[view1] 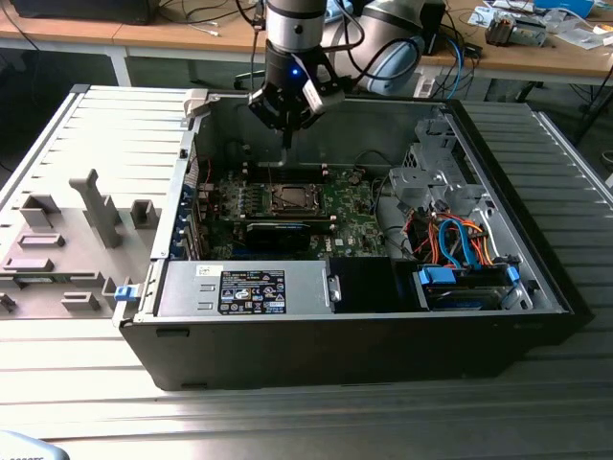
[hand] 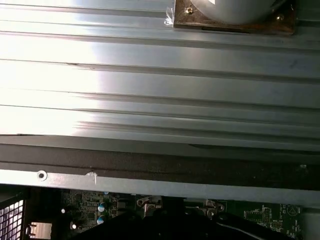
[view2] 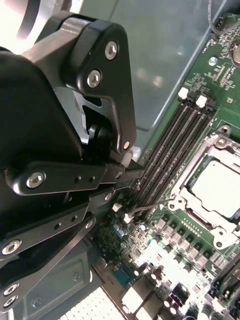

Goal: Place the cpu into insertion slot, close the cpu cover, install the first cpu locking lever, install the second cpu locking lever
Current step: 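Install the first cpu locking lever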

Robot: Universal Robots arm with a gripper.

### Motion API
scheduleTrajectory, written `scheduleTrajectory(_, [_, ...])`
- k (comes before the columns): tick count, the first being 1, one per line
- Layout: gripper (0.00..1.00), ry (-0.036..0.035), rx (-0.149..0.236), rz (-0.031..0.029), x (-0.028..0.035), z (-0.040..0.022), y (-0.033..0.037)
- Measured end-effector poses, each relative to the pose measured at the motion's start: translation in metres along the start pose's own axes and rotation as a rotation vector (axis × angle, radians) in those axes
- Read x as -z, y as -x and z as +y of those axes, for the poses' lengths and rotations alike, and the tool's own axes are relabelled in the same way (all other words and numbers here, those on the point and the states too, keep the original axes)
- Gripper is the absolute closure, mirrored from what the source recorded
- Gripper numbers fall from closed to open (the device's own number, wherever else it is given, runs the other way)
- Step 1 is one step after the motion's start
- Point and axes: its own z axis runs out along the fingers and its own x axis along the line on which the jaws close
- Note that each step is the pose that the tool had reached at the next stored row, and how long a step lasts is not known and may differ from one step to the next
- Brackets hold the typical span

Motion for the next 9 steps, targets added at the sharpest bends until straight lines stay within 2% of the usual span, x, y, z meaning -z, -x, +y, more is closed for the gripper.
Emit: scheduleTrajectory(9, [0.89,-0.0001,0.0,0.0,-0.0008,0.0124,0.0])
